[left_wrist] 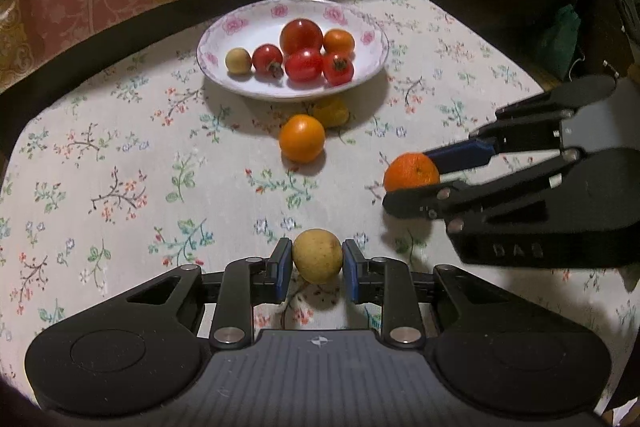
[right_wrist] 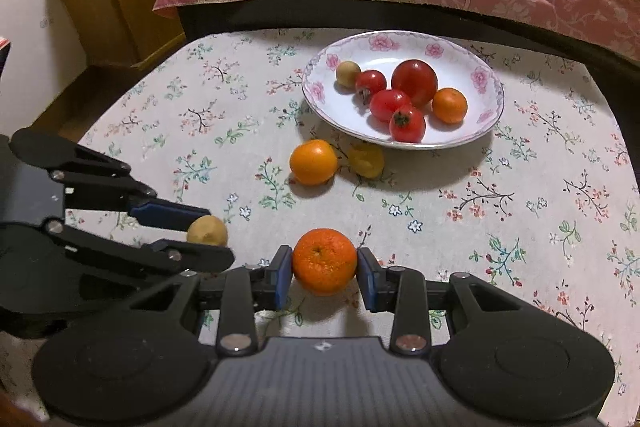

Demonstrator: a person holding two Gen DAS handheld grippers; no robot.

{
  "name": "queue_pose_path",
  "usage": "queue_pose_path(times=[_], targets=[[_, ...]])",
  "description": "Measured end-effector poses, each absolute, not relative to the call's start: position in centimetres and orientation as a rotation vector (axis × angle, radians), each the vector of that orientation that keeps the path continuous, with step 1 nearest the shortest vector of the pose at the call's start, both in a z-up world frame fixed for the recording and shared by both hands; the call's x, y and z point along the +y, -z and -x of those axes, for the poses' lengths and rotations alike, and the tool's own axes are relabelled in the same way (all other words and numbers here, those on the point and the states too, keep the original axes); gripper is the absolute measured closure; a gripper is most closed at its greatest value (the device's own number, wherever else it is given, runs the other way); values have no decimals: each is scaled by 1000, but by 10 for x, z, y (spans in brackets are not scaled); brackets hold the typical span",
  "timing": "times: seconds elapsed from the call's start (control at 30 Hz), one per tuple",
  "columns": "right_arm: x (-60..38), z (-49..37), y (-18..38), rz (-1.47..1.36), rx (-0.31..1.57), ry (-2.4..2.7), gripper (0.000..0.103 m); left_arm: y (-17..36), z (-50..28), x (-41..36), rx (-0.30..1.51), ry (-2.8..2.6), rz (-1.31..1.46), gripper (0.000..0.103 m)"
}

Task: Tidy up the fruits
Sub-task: 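Lift both held fruits and carry them toward the white plate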

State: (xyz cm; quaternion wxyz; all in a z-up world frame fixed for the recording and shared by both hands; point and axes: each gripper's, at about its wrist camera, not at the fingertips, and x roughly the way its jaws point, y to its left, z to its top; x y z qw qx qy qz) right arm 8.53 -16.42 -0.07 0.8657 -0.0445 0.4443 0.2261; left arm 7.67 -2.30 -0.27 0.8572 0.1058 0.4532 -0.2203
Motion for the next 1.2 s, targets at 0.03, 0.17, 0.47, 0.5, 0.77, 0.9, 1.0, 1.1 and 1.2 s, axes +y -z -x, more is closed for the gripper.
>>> queue_pose_path(times=[0.03, 0.17, 0.47, 0.5, 0.77, 0.9, 1.0, 1.1, 1.2], targets=[[-164, -85, 0, 93, 929, -475, 75, 2, -77, -24, 948, 463, -223, 69], [-163, -84, -5, 88, 914, -477, 75, 3, -79, -24, 943, 458, -218, 69], [-165, -83, -11, 53, 905, -478, 75, 3, -85, -23, 939, 448, -191, 69], [-166, -84, -11, 49, 905, -477, 75, 2, -86, -23, 938, 447, -190, 69], [-173, -90, -17, 8, 889, -452, 75, -4, -95, -26, 913, 444, -173, 70], [-176, -93, -20, -2, 874, -434, 75, -9, -100, -30, 895, 446, -181, 71], [-180, -97, -22, -20, 867, -421, 75, -13, -106, -33, 882, 443, -180, 71], [-181, -103, -24, -32, 854, -413, 75, -16, -113, -34, 868, 440, -179, 71], [-183, -112, -26, -42, 843, -404, 75, -19, -123, -36, 856, 433, -179, 71]])
